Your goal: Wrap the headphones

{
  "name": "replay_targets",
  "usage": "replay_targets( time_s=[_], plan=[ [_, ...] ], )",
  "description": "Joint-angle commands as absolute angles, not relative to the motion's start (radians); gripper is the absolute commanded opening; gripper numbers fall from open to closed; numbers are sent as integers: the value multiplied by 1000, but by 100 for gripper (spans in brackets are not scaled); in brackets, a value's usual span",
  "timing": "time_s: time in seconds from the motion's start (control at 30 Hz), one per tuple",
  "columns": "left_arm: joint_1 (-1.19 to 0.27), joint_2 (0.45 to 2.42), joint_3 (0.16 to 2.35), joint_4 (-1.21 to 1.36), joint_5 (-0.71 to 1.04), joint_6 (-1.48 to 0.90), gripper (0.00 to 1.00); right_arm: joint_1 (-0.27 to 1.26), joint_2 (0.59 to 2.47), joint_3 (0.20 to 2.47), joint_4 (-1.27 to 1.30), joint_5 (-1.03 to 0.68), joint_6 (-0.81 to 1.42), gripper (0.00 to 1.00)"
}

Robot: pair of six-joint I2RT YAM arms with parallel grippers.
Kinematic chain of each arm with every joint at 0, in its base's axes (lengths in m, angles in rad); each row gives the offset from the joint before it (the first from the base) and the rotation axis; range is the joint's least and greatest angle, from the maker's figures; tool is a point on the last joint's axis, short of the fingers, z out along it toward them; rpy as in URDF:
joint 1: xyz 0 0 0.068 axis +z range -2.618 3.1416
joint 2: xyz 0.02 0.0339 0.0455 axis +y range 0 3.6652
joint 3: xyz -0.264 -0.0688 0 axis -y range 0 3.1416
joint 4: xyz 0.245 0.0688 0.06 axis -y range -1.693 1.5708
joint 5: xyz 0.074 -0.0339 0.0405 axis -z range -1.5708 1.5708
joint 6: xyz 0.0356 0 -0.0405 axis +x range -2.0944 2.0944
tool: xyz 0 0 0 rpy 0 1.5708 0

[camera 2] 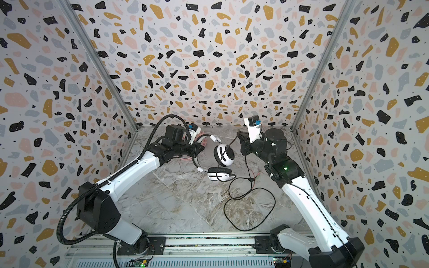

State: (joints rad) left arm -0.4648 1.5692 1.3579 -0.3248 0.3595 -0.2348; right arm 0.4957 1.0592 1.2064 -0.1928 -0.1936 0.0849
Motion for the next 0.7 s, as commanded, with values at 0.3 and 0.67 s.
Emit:
replay_targets(
  time_s=[0.3, 0.67],
  plan=[
    [-406, 1592, 1382, -234, 446, -389, 0, 892, 1039, 1126, -317, 339, -47, 6],
    [-402, 1663, 1428, -306, 489, -406, 0, 1095, 1080, 1083, -228, 694, -181, 6]
  ],
)
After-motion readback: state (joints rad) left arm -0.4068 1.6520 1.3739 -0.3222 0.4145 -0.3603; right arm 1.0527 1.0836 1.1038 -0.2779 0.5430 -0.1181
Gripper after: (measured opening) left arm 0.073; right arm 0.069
